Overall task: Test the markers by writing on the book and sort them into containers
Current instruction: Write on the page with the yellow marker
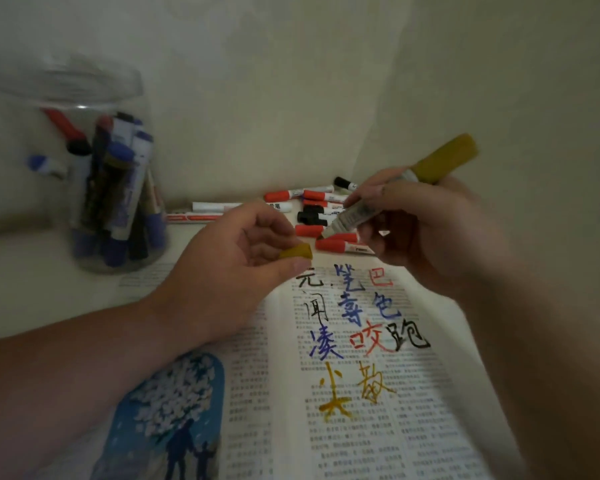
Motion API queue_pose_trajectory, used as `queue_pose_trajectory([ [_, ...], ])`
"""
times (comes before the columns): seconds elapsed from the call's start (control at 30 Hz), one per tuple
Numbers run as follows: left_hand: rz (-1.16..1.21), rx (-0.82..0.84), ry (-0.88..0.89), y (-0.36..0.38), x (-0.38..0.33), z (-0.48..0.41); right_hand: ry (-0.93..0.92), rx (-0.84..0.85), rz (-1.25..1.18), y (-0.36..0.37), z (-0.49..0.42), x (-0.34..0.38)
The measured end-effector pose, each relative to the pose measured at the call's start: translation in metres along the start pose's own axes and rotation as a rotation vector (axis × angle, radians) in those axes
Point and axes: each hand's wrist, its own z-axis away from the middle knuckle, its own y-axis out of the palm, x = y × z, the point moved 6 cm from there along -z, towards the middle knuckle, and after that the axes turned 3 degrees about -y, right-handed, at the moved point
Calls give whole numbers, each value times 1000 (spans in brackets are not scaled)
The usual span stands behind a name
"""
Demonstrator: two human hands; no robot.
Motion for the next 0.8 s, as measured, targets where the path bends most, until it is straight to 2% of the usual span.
queue_pose_trajectory([
  [0.07, 23, 4, -3, 0, -1, 0, -31, -112, -83, -1, 0, -12],
  [0.13, 16, 13, -9, -1, 1, -1, -38, -126, -89, 0, 5, -22],
  [0.4, -3, 44, -17, 2, -7, 2, -60, -24, -80, 5, 11, -32],
  [0.63, 124, 68, -28, 3, -8, 1, -105, -23, -168, -1, 12, -31],
  [0.8, 111, 83, -7, 3, -9, 2, -96, 123, -124, 11, 14, -31],
])
